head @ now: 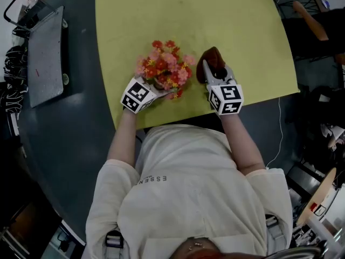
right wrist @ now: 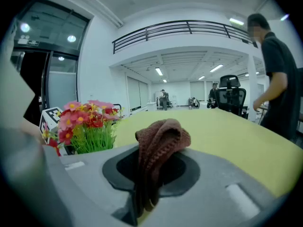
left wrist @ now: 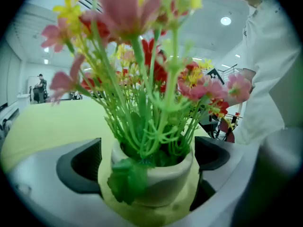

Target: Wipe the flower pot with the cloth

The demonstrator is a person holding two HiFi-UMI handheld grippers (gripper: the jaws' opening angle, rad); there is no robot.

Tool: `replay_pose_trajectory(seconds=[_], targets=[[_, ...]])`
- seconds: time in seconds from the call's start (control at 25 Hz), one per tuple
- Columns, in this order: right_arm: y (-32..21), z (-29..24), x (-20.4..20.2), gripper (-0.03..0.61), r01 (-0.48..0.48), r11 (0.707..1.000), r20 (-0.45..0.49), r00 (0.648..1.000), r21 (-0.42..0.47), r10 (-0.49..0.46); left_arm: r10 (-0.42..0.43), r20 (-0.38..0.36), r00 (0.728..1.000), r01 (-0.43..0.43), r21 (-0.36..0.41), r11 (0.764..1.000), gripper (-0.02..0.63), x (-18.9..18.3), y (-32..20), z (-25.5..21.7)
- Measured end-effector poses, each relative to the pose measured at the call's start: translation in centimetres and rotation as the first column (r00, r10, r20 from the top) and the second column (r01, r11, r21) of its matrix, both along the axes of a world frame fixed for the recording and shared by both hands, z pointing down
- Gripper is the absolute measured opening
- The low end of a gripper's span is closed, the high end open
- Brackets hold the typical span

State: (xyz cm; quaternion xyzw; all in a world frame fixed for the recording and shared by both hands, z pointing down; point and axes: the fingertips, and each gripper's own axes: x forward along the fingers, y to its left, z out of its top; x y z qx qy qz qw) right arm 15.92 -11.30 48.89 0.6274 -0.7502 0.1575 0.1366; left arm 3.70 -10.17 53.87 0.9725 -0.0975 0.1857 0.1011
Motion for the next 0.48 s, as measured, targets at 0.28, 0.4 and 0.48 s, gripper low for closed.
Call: replay_pose_trajectory(seconds=[0.28,0.4,0.48], targets=[[0.7,-2.2,0.2,0.055,0.008,1.0,0.048,0.999,-0.022,-0.007,-0.202,0.015,0.979,0.202,-0.023,0.979,0.543,-5.4,0.5,-2.4],[1.0,-3.3,-0.5,0.055,0.031,0.999,0.056,0.998,-0.015,-0.03,-0.337,-0.027,0.941,0.338,0.023,0.941,0.235,-8.0,-0.6,-4.9],[1.4,-3.8,-1.3,0.055,0.054,0.998,0.044,0.998,-0.012,-0.053,-0.412,-0.068,0.909,0.416,0.072,0.906,0.111,-9.3,-1.4,-6.9]])
